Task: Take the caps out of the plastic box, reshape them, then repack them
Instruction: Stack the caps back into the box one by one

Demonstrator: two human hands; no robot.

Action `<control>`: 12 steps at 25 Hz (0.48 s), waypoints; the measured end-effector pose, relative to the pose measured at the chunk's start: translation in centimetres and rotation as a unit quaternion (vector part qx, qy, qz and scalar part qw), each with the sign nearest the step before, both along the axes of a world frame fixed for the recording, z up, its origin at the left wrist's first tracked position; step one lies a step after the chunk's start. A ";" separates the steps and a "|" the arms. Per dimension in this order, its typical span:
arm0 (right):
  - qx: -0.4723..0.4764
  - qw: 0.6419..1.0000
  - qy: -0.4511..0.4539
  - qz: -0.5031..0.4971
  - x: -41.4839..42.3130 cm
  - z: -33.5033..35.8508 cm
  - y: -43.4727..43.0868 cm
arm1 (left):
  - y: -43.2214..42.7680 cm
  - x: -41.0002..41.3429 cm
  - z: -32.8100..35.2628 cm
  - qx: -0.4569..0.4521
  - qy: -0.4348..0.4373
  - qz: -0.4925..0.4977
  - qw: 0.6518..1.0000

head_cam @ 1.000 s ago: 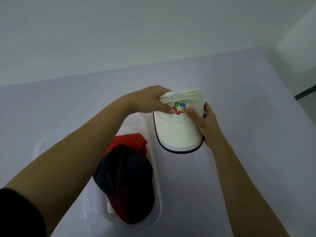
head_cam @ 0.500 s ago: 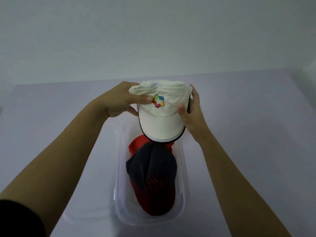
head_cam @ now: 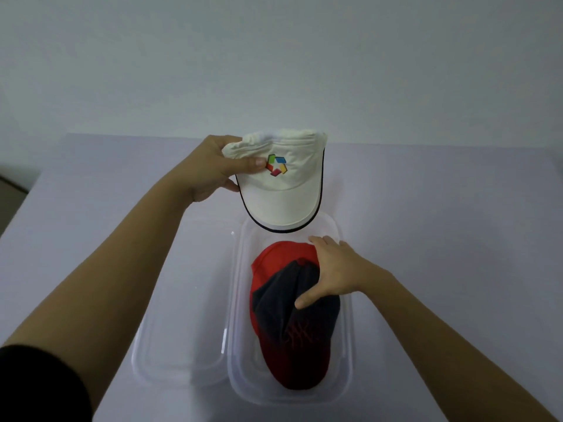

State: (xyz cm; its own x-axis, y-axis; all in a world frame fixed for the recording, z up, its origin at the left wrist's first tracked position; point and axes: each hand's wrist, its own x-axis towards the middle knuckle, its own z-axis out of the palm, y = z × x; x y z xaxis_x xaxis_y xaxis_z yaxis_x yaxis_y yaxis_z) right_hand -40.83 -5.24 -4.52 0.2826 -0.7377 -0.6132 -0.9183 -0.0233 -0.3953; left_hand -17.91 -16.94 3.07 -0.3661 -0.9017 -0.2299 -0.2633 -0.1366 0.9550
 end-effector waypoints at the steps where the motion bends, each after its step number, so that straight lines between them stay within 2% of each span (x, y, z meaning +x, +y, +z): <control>1: 0.007 0.999 -0.047 -0.020 0.1 0.1 0.4 | 0.2 0.0 -0.5 0.000 0.001 0.005 1.000; 7: 0.055 0.972 -0.213 -0.087 0.0 -0.7 1.3 | 1.0 0.2 -3.3 0.033 0.035 0.050 0.998; 12: 0.104 0.959 -0.256 -0.061 -0.1 -0.9 1.0 | 1.1 0.0 -4.1 0.044 0.065 0.070 0.994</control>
State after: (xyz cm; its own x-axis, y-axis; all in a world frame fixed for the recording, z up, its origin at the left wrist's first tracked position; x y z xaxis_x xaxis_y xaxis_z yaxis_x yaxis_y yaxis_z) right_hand -40.93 -4.26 -5.39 0.5046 -0.6617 -0.5545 -0.5935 0.2006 -0.7794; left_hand -17.87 -15.88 -1.04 -0.2692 -0.9245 -0.2699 -0.1110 -0.2486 0.9622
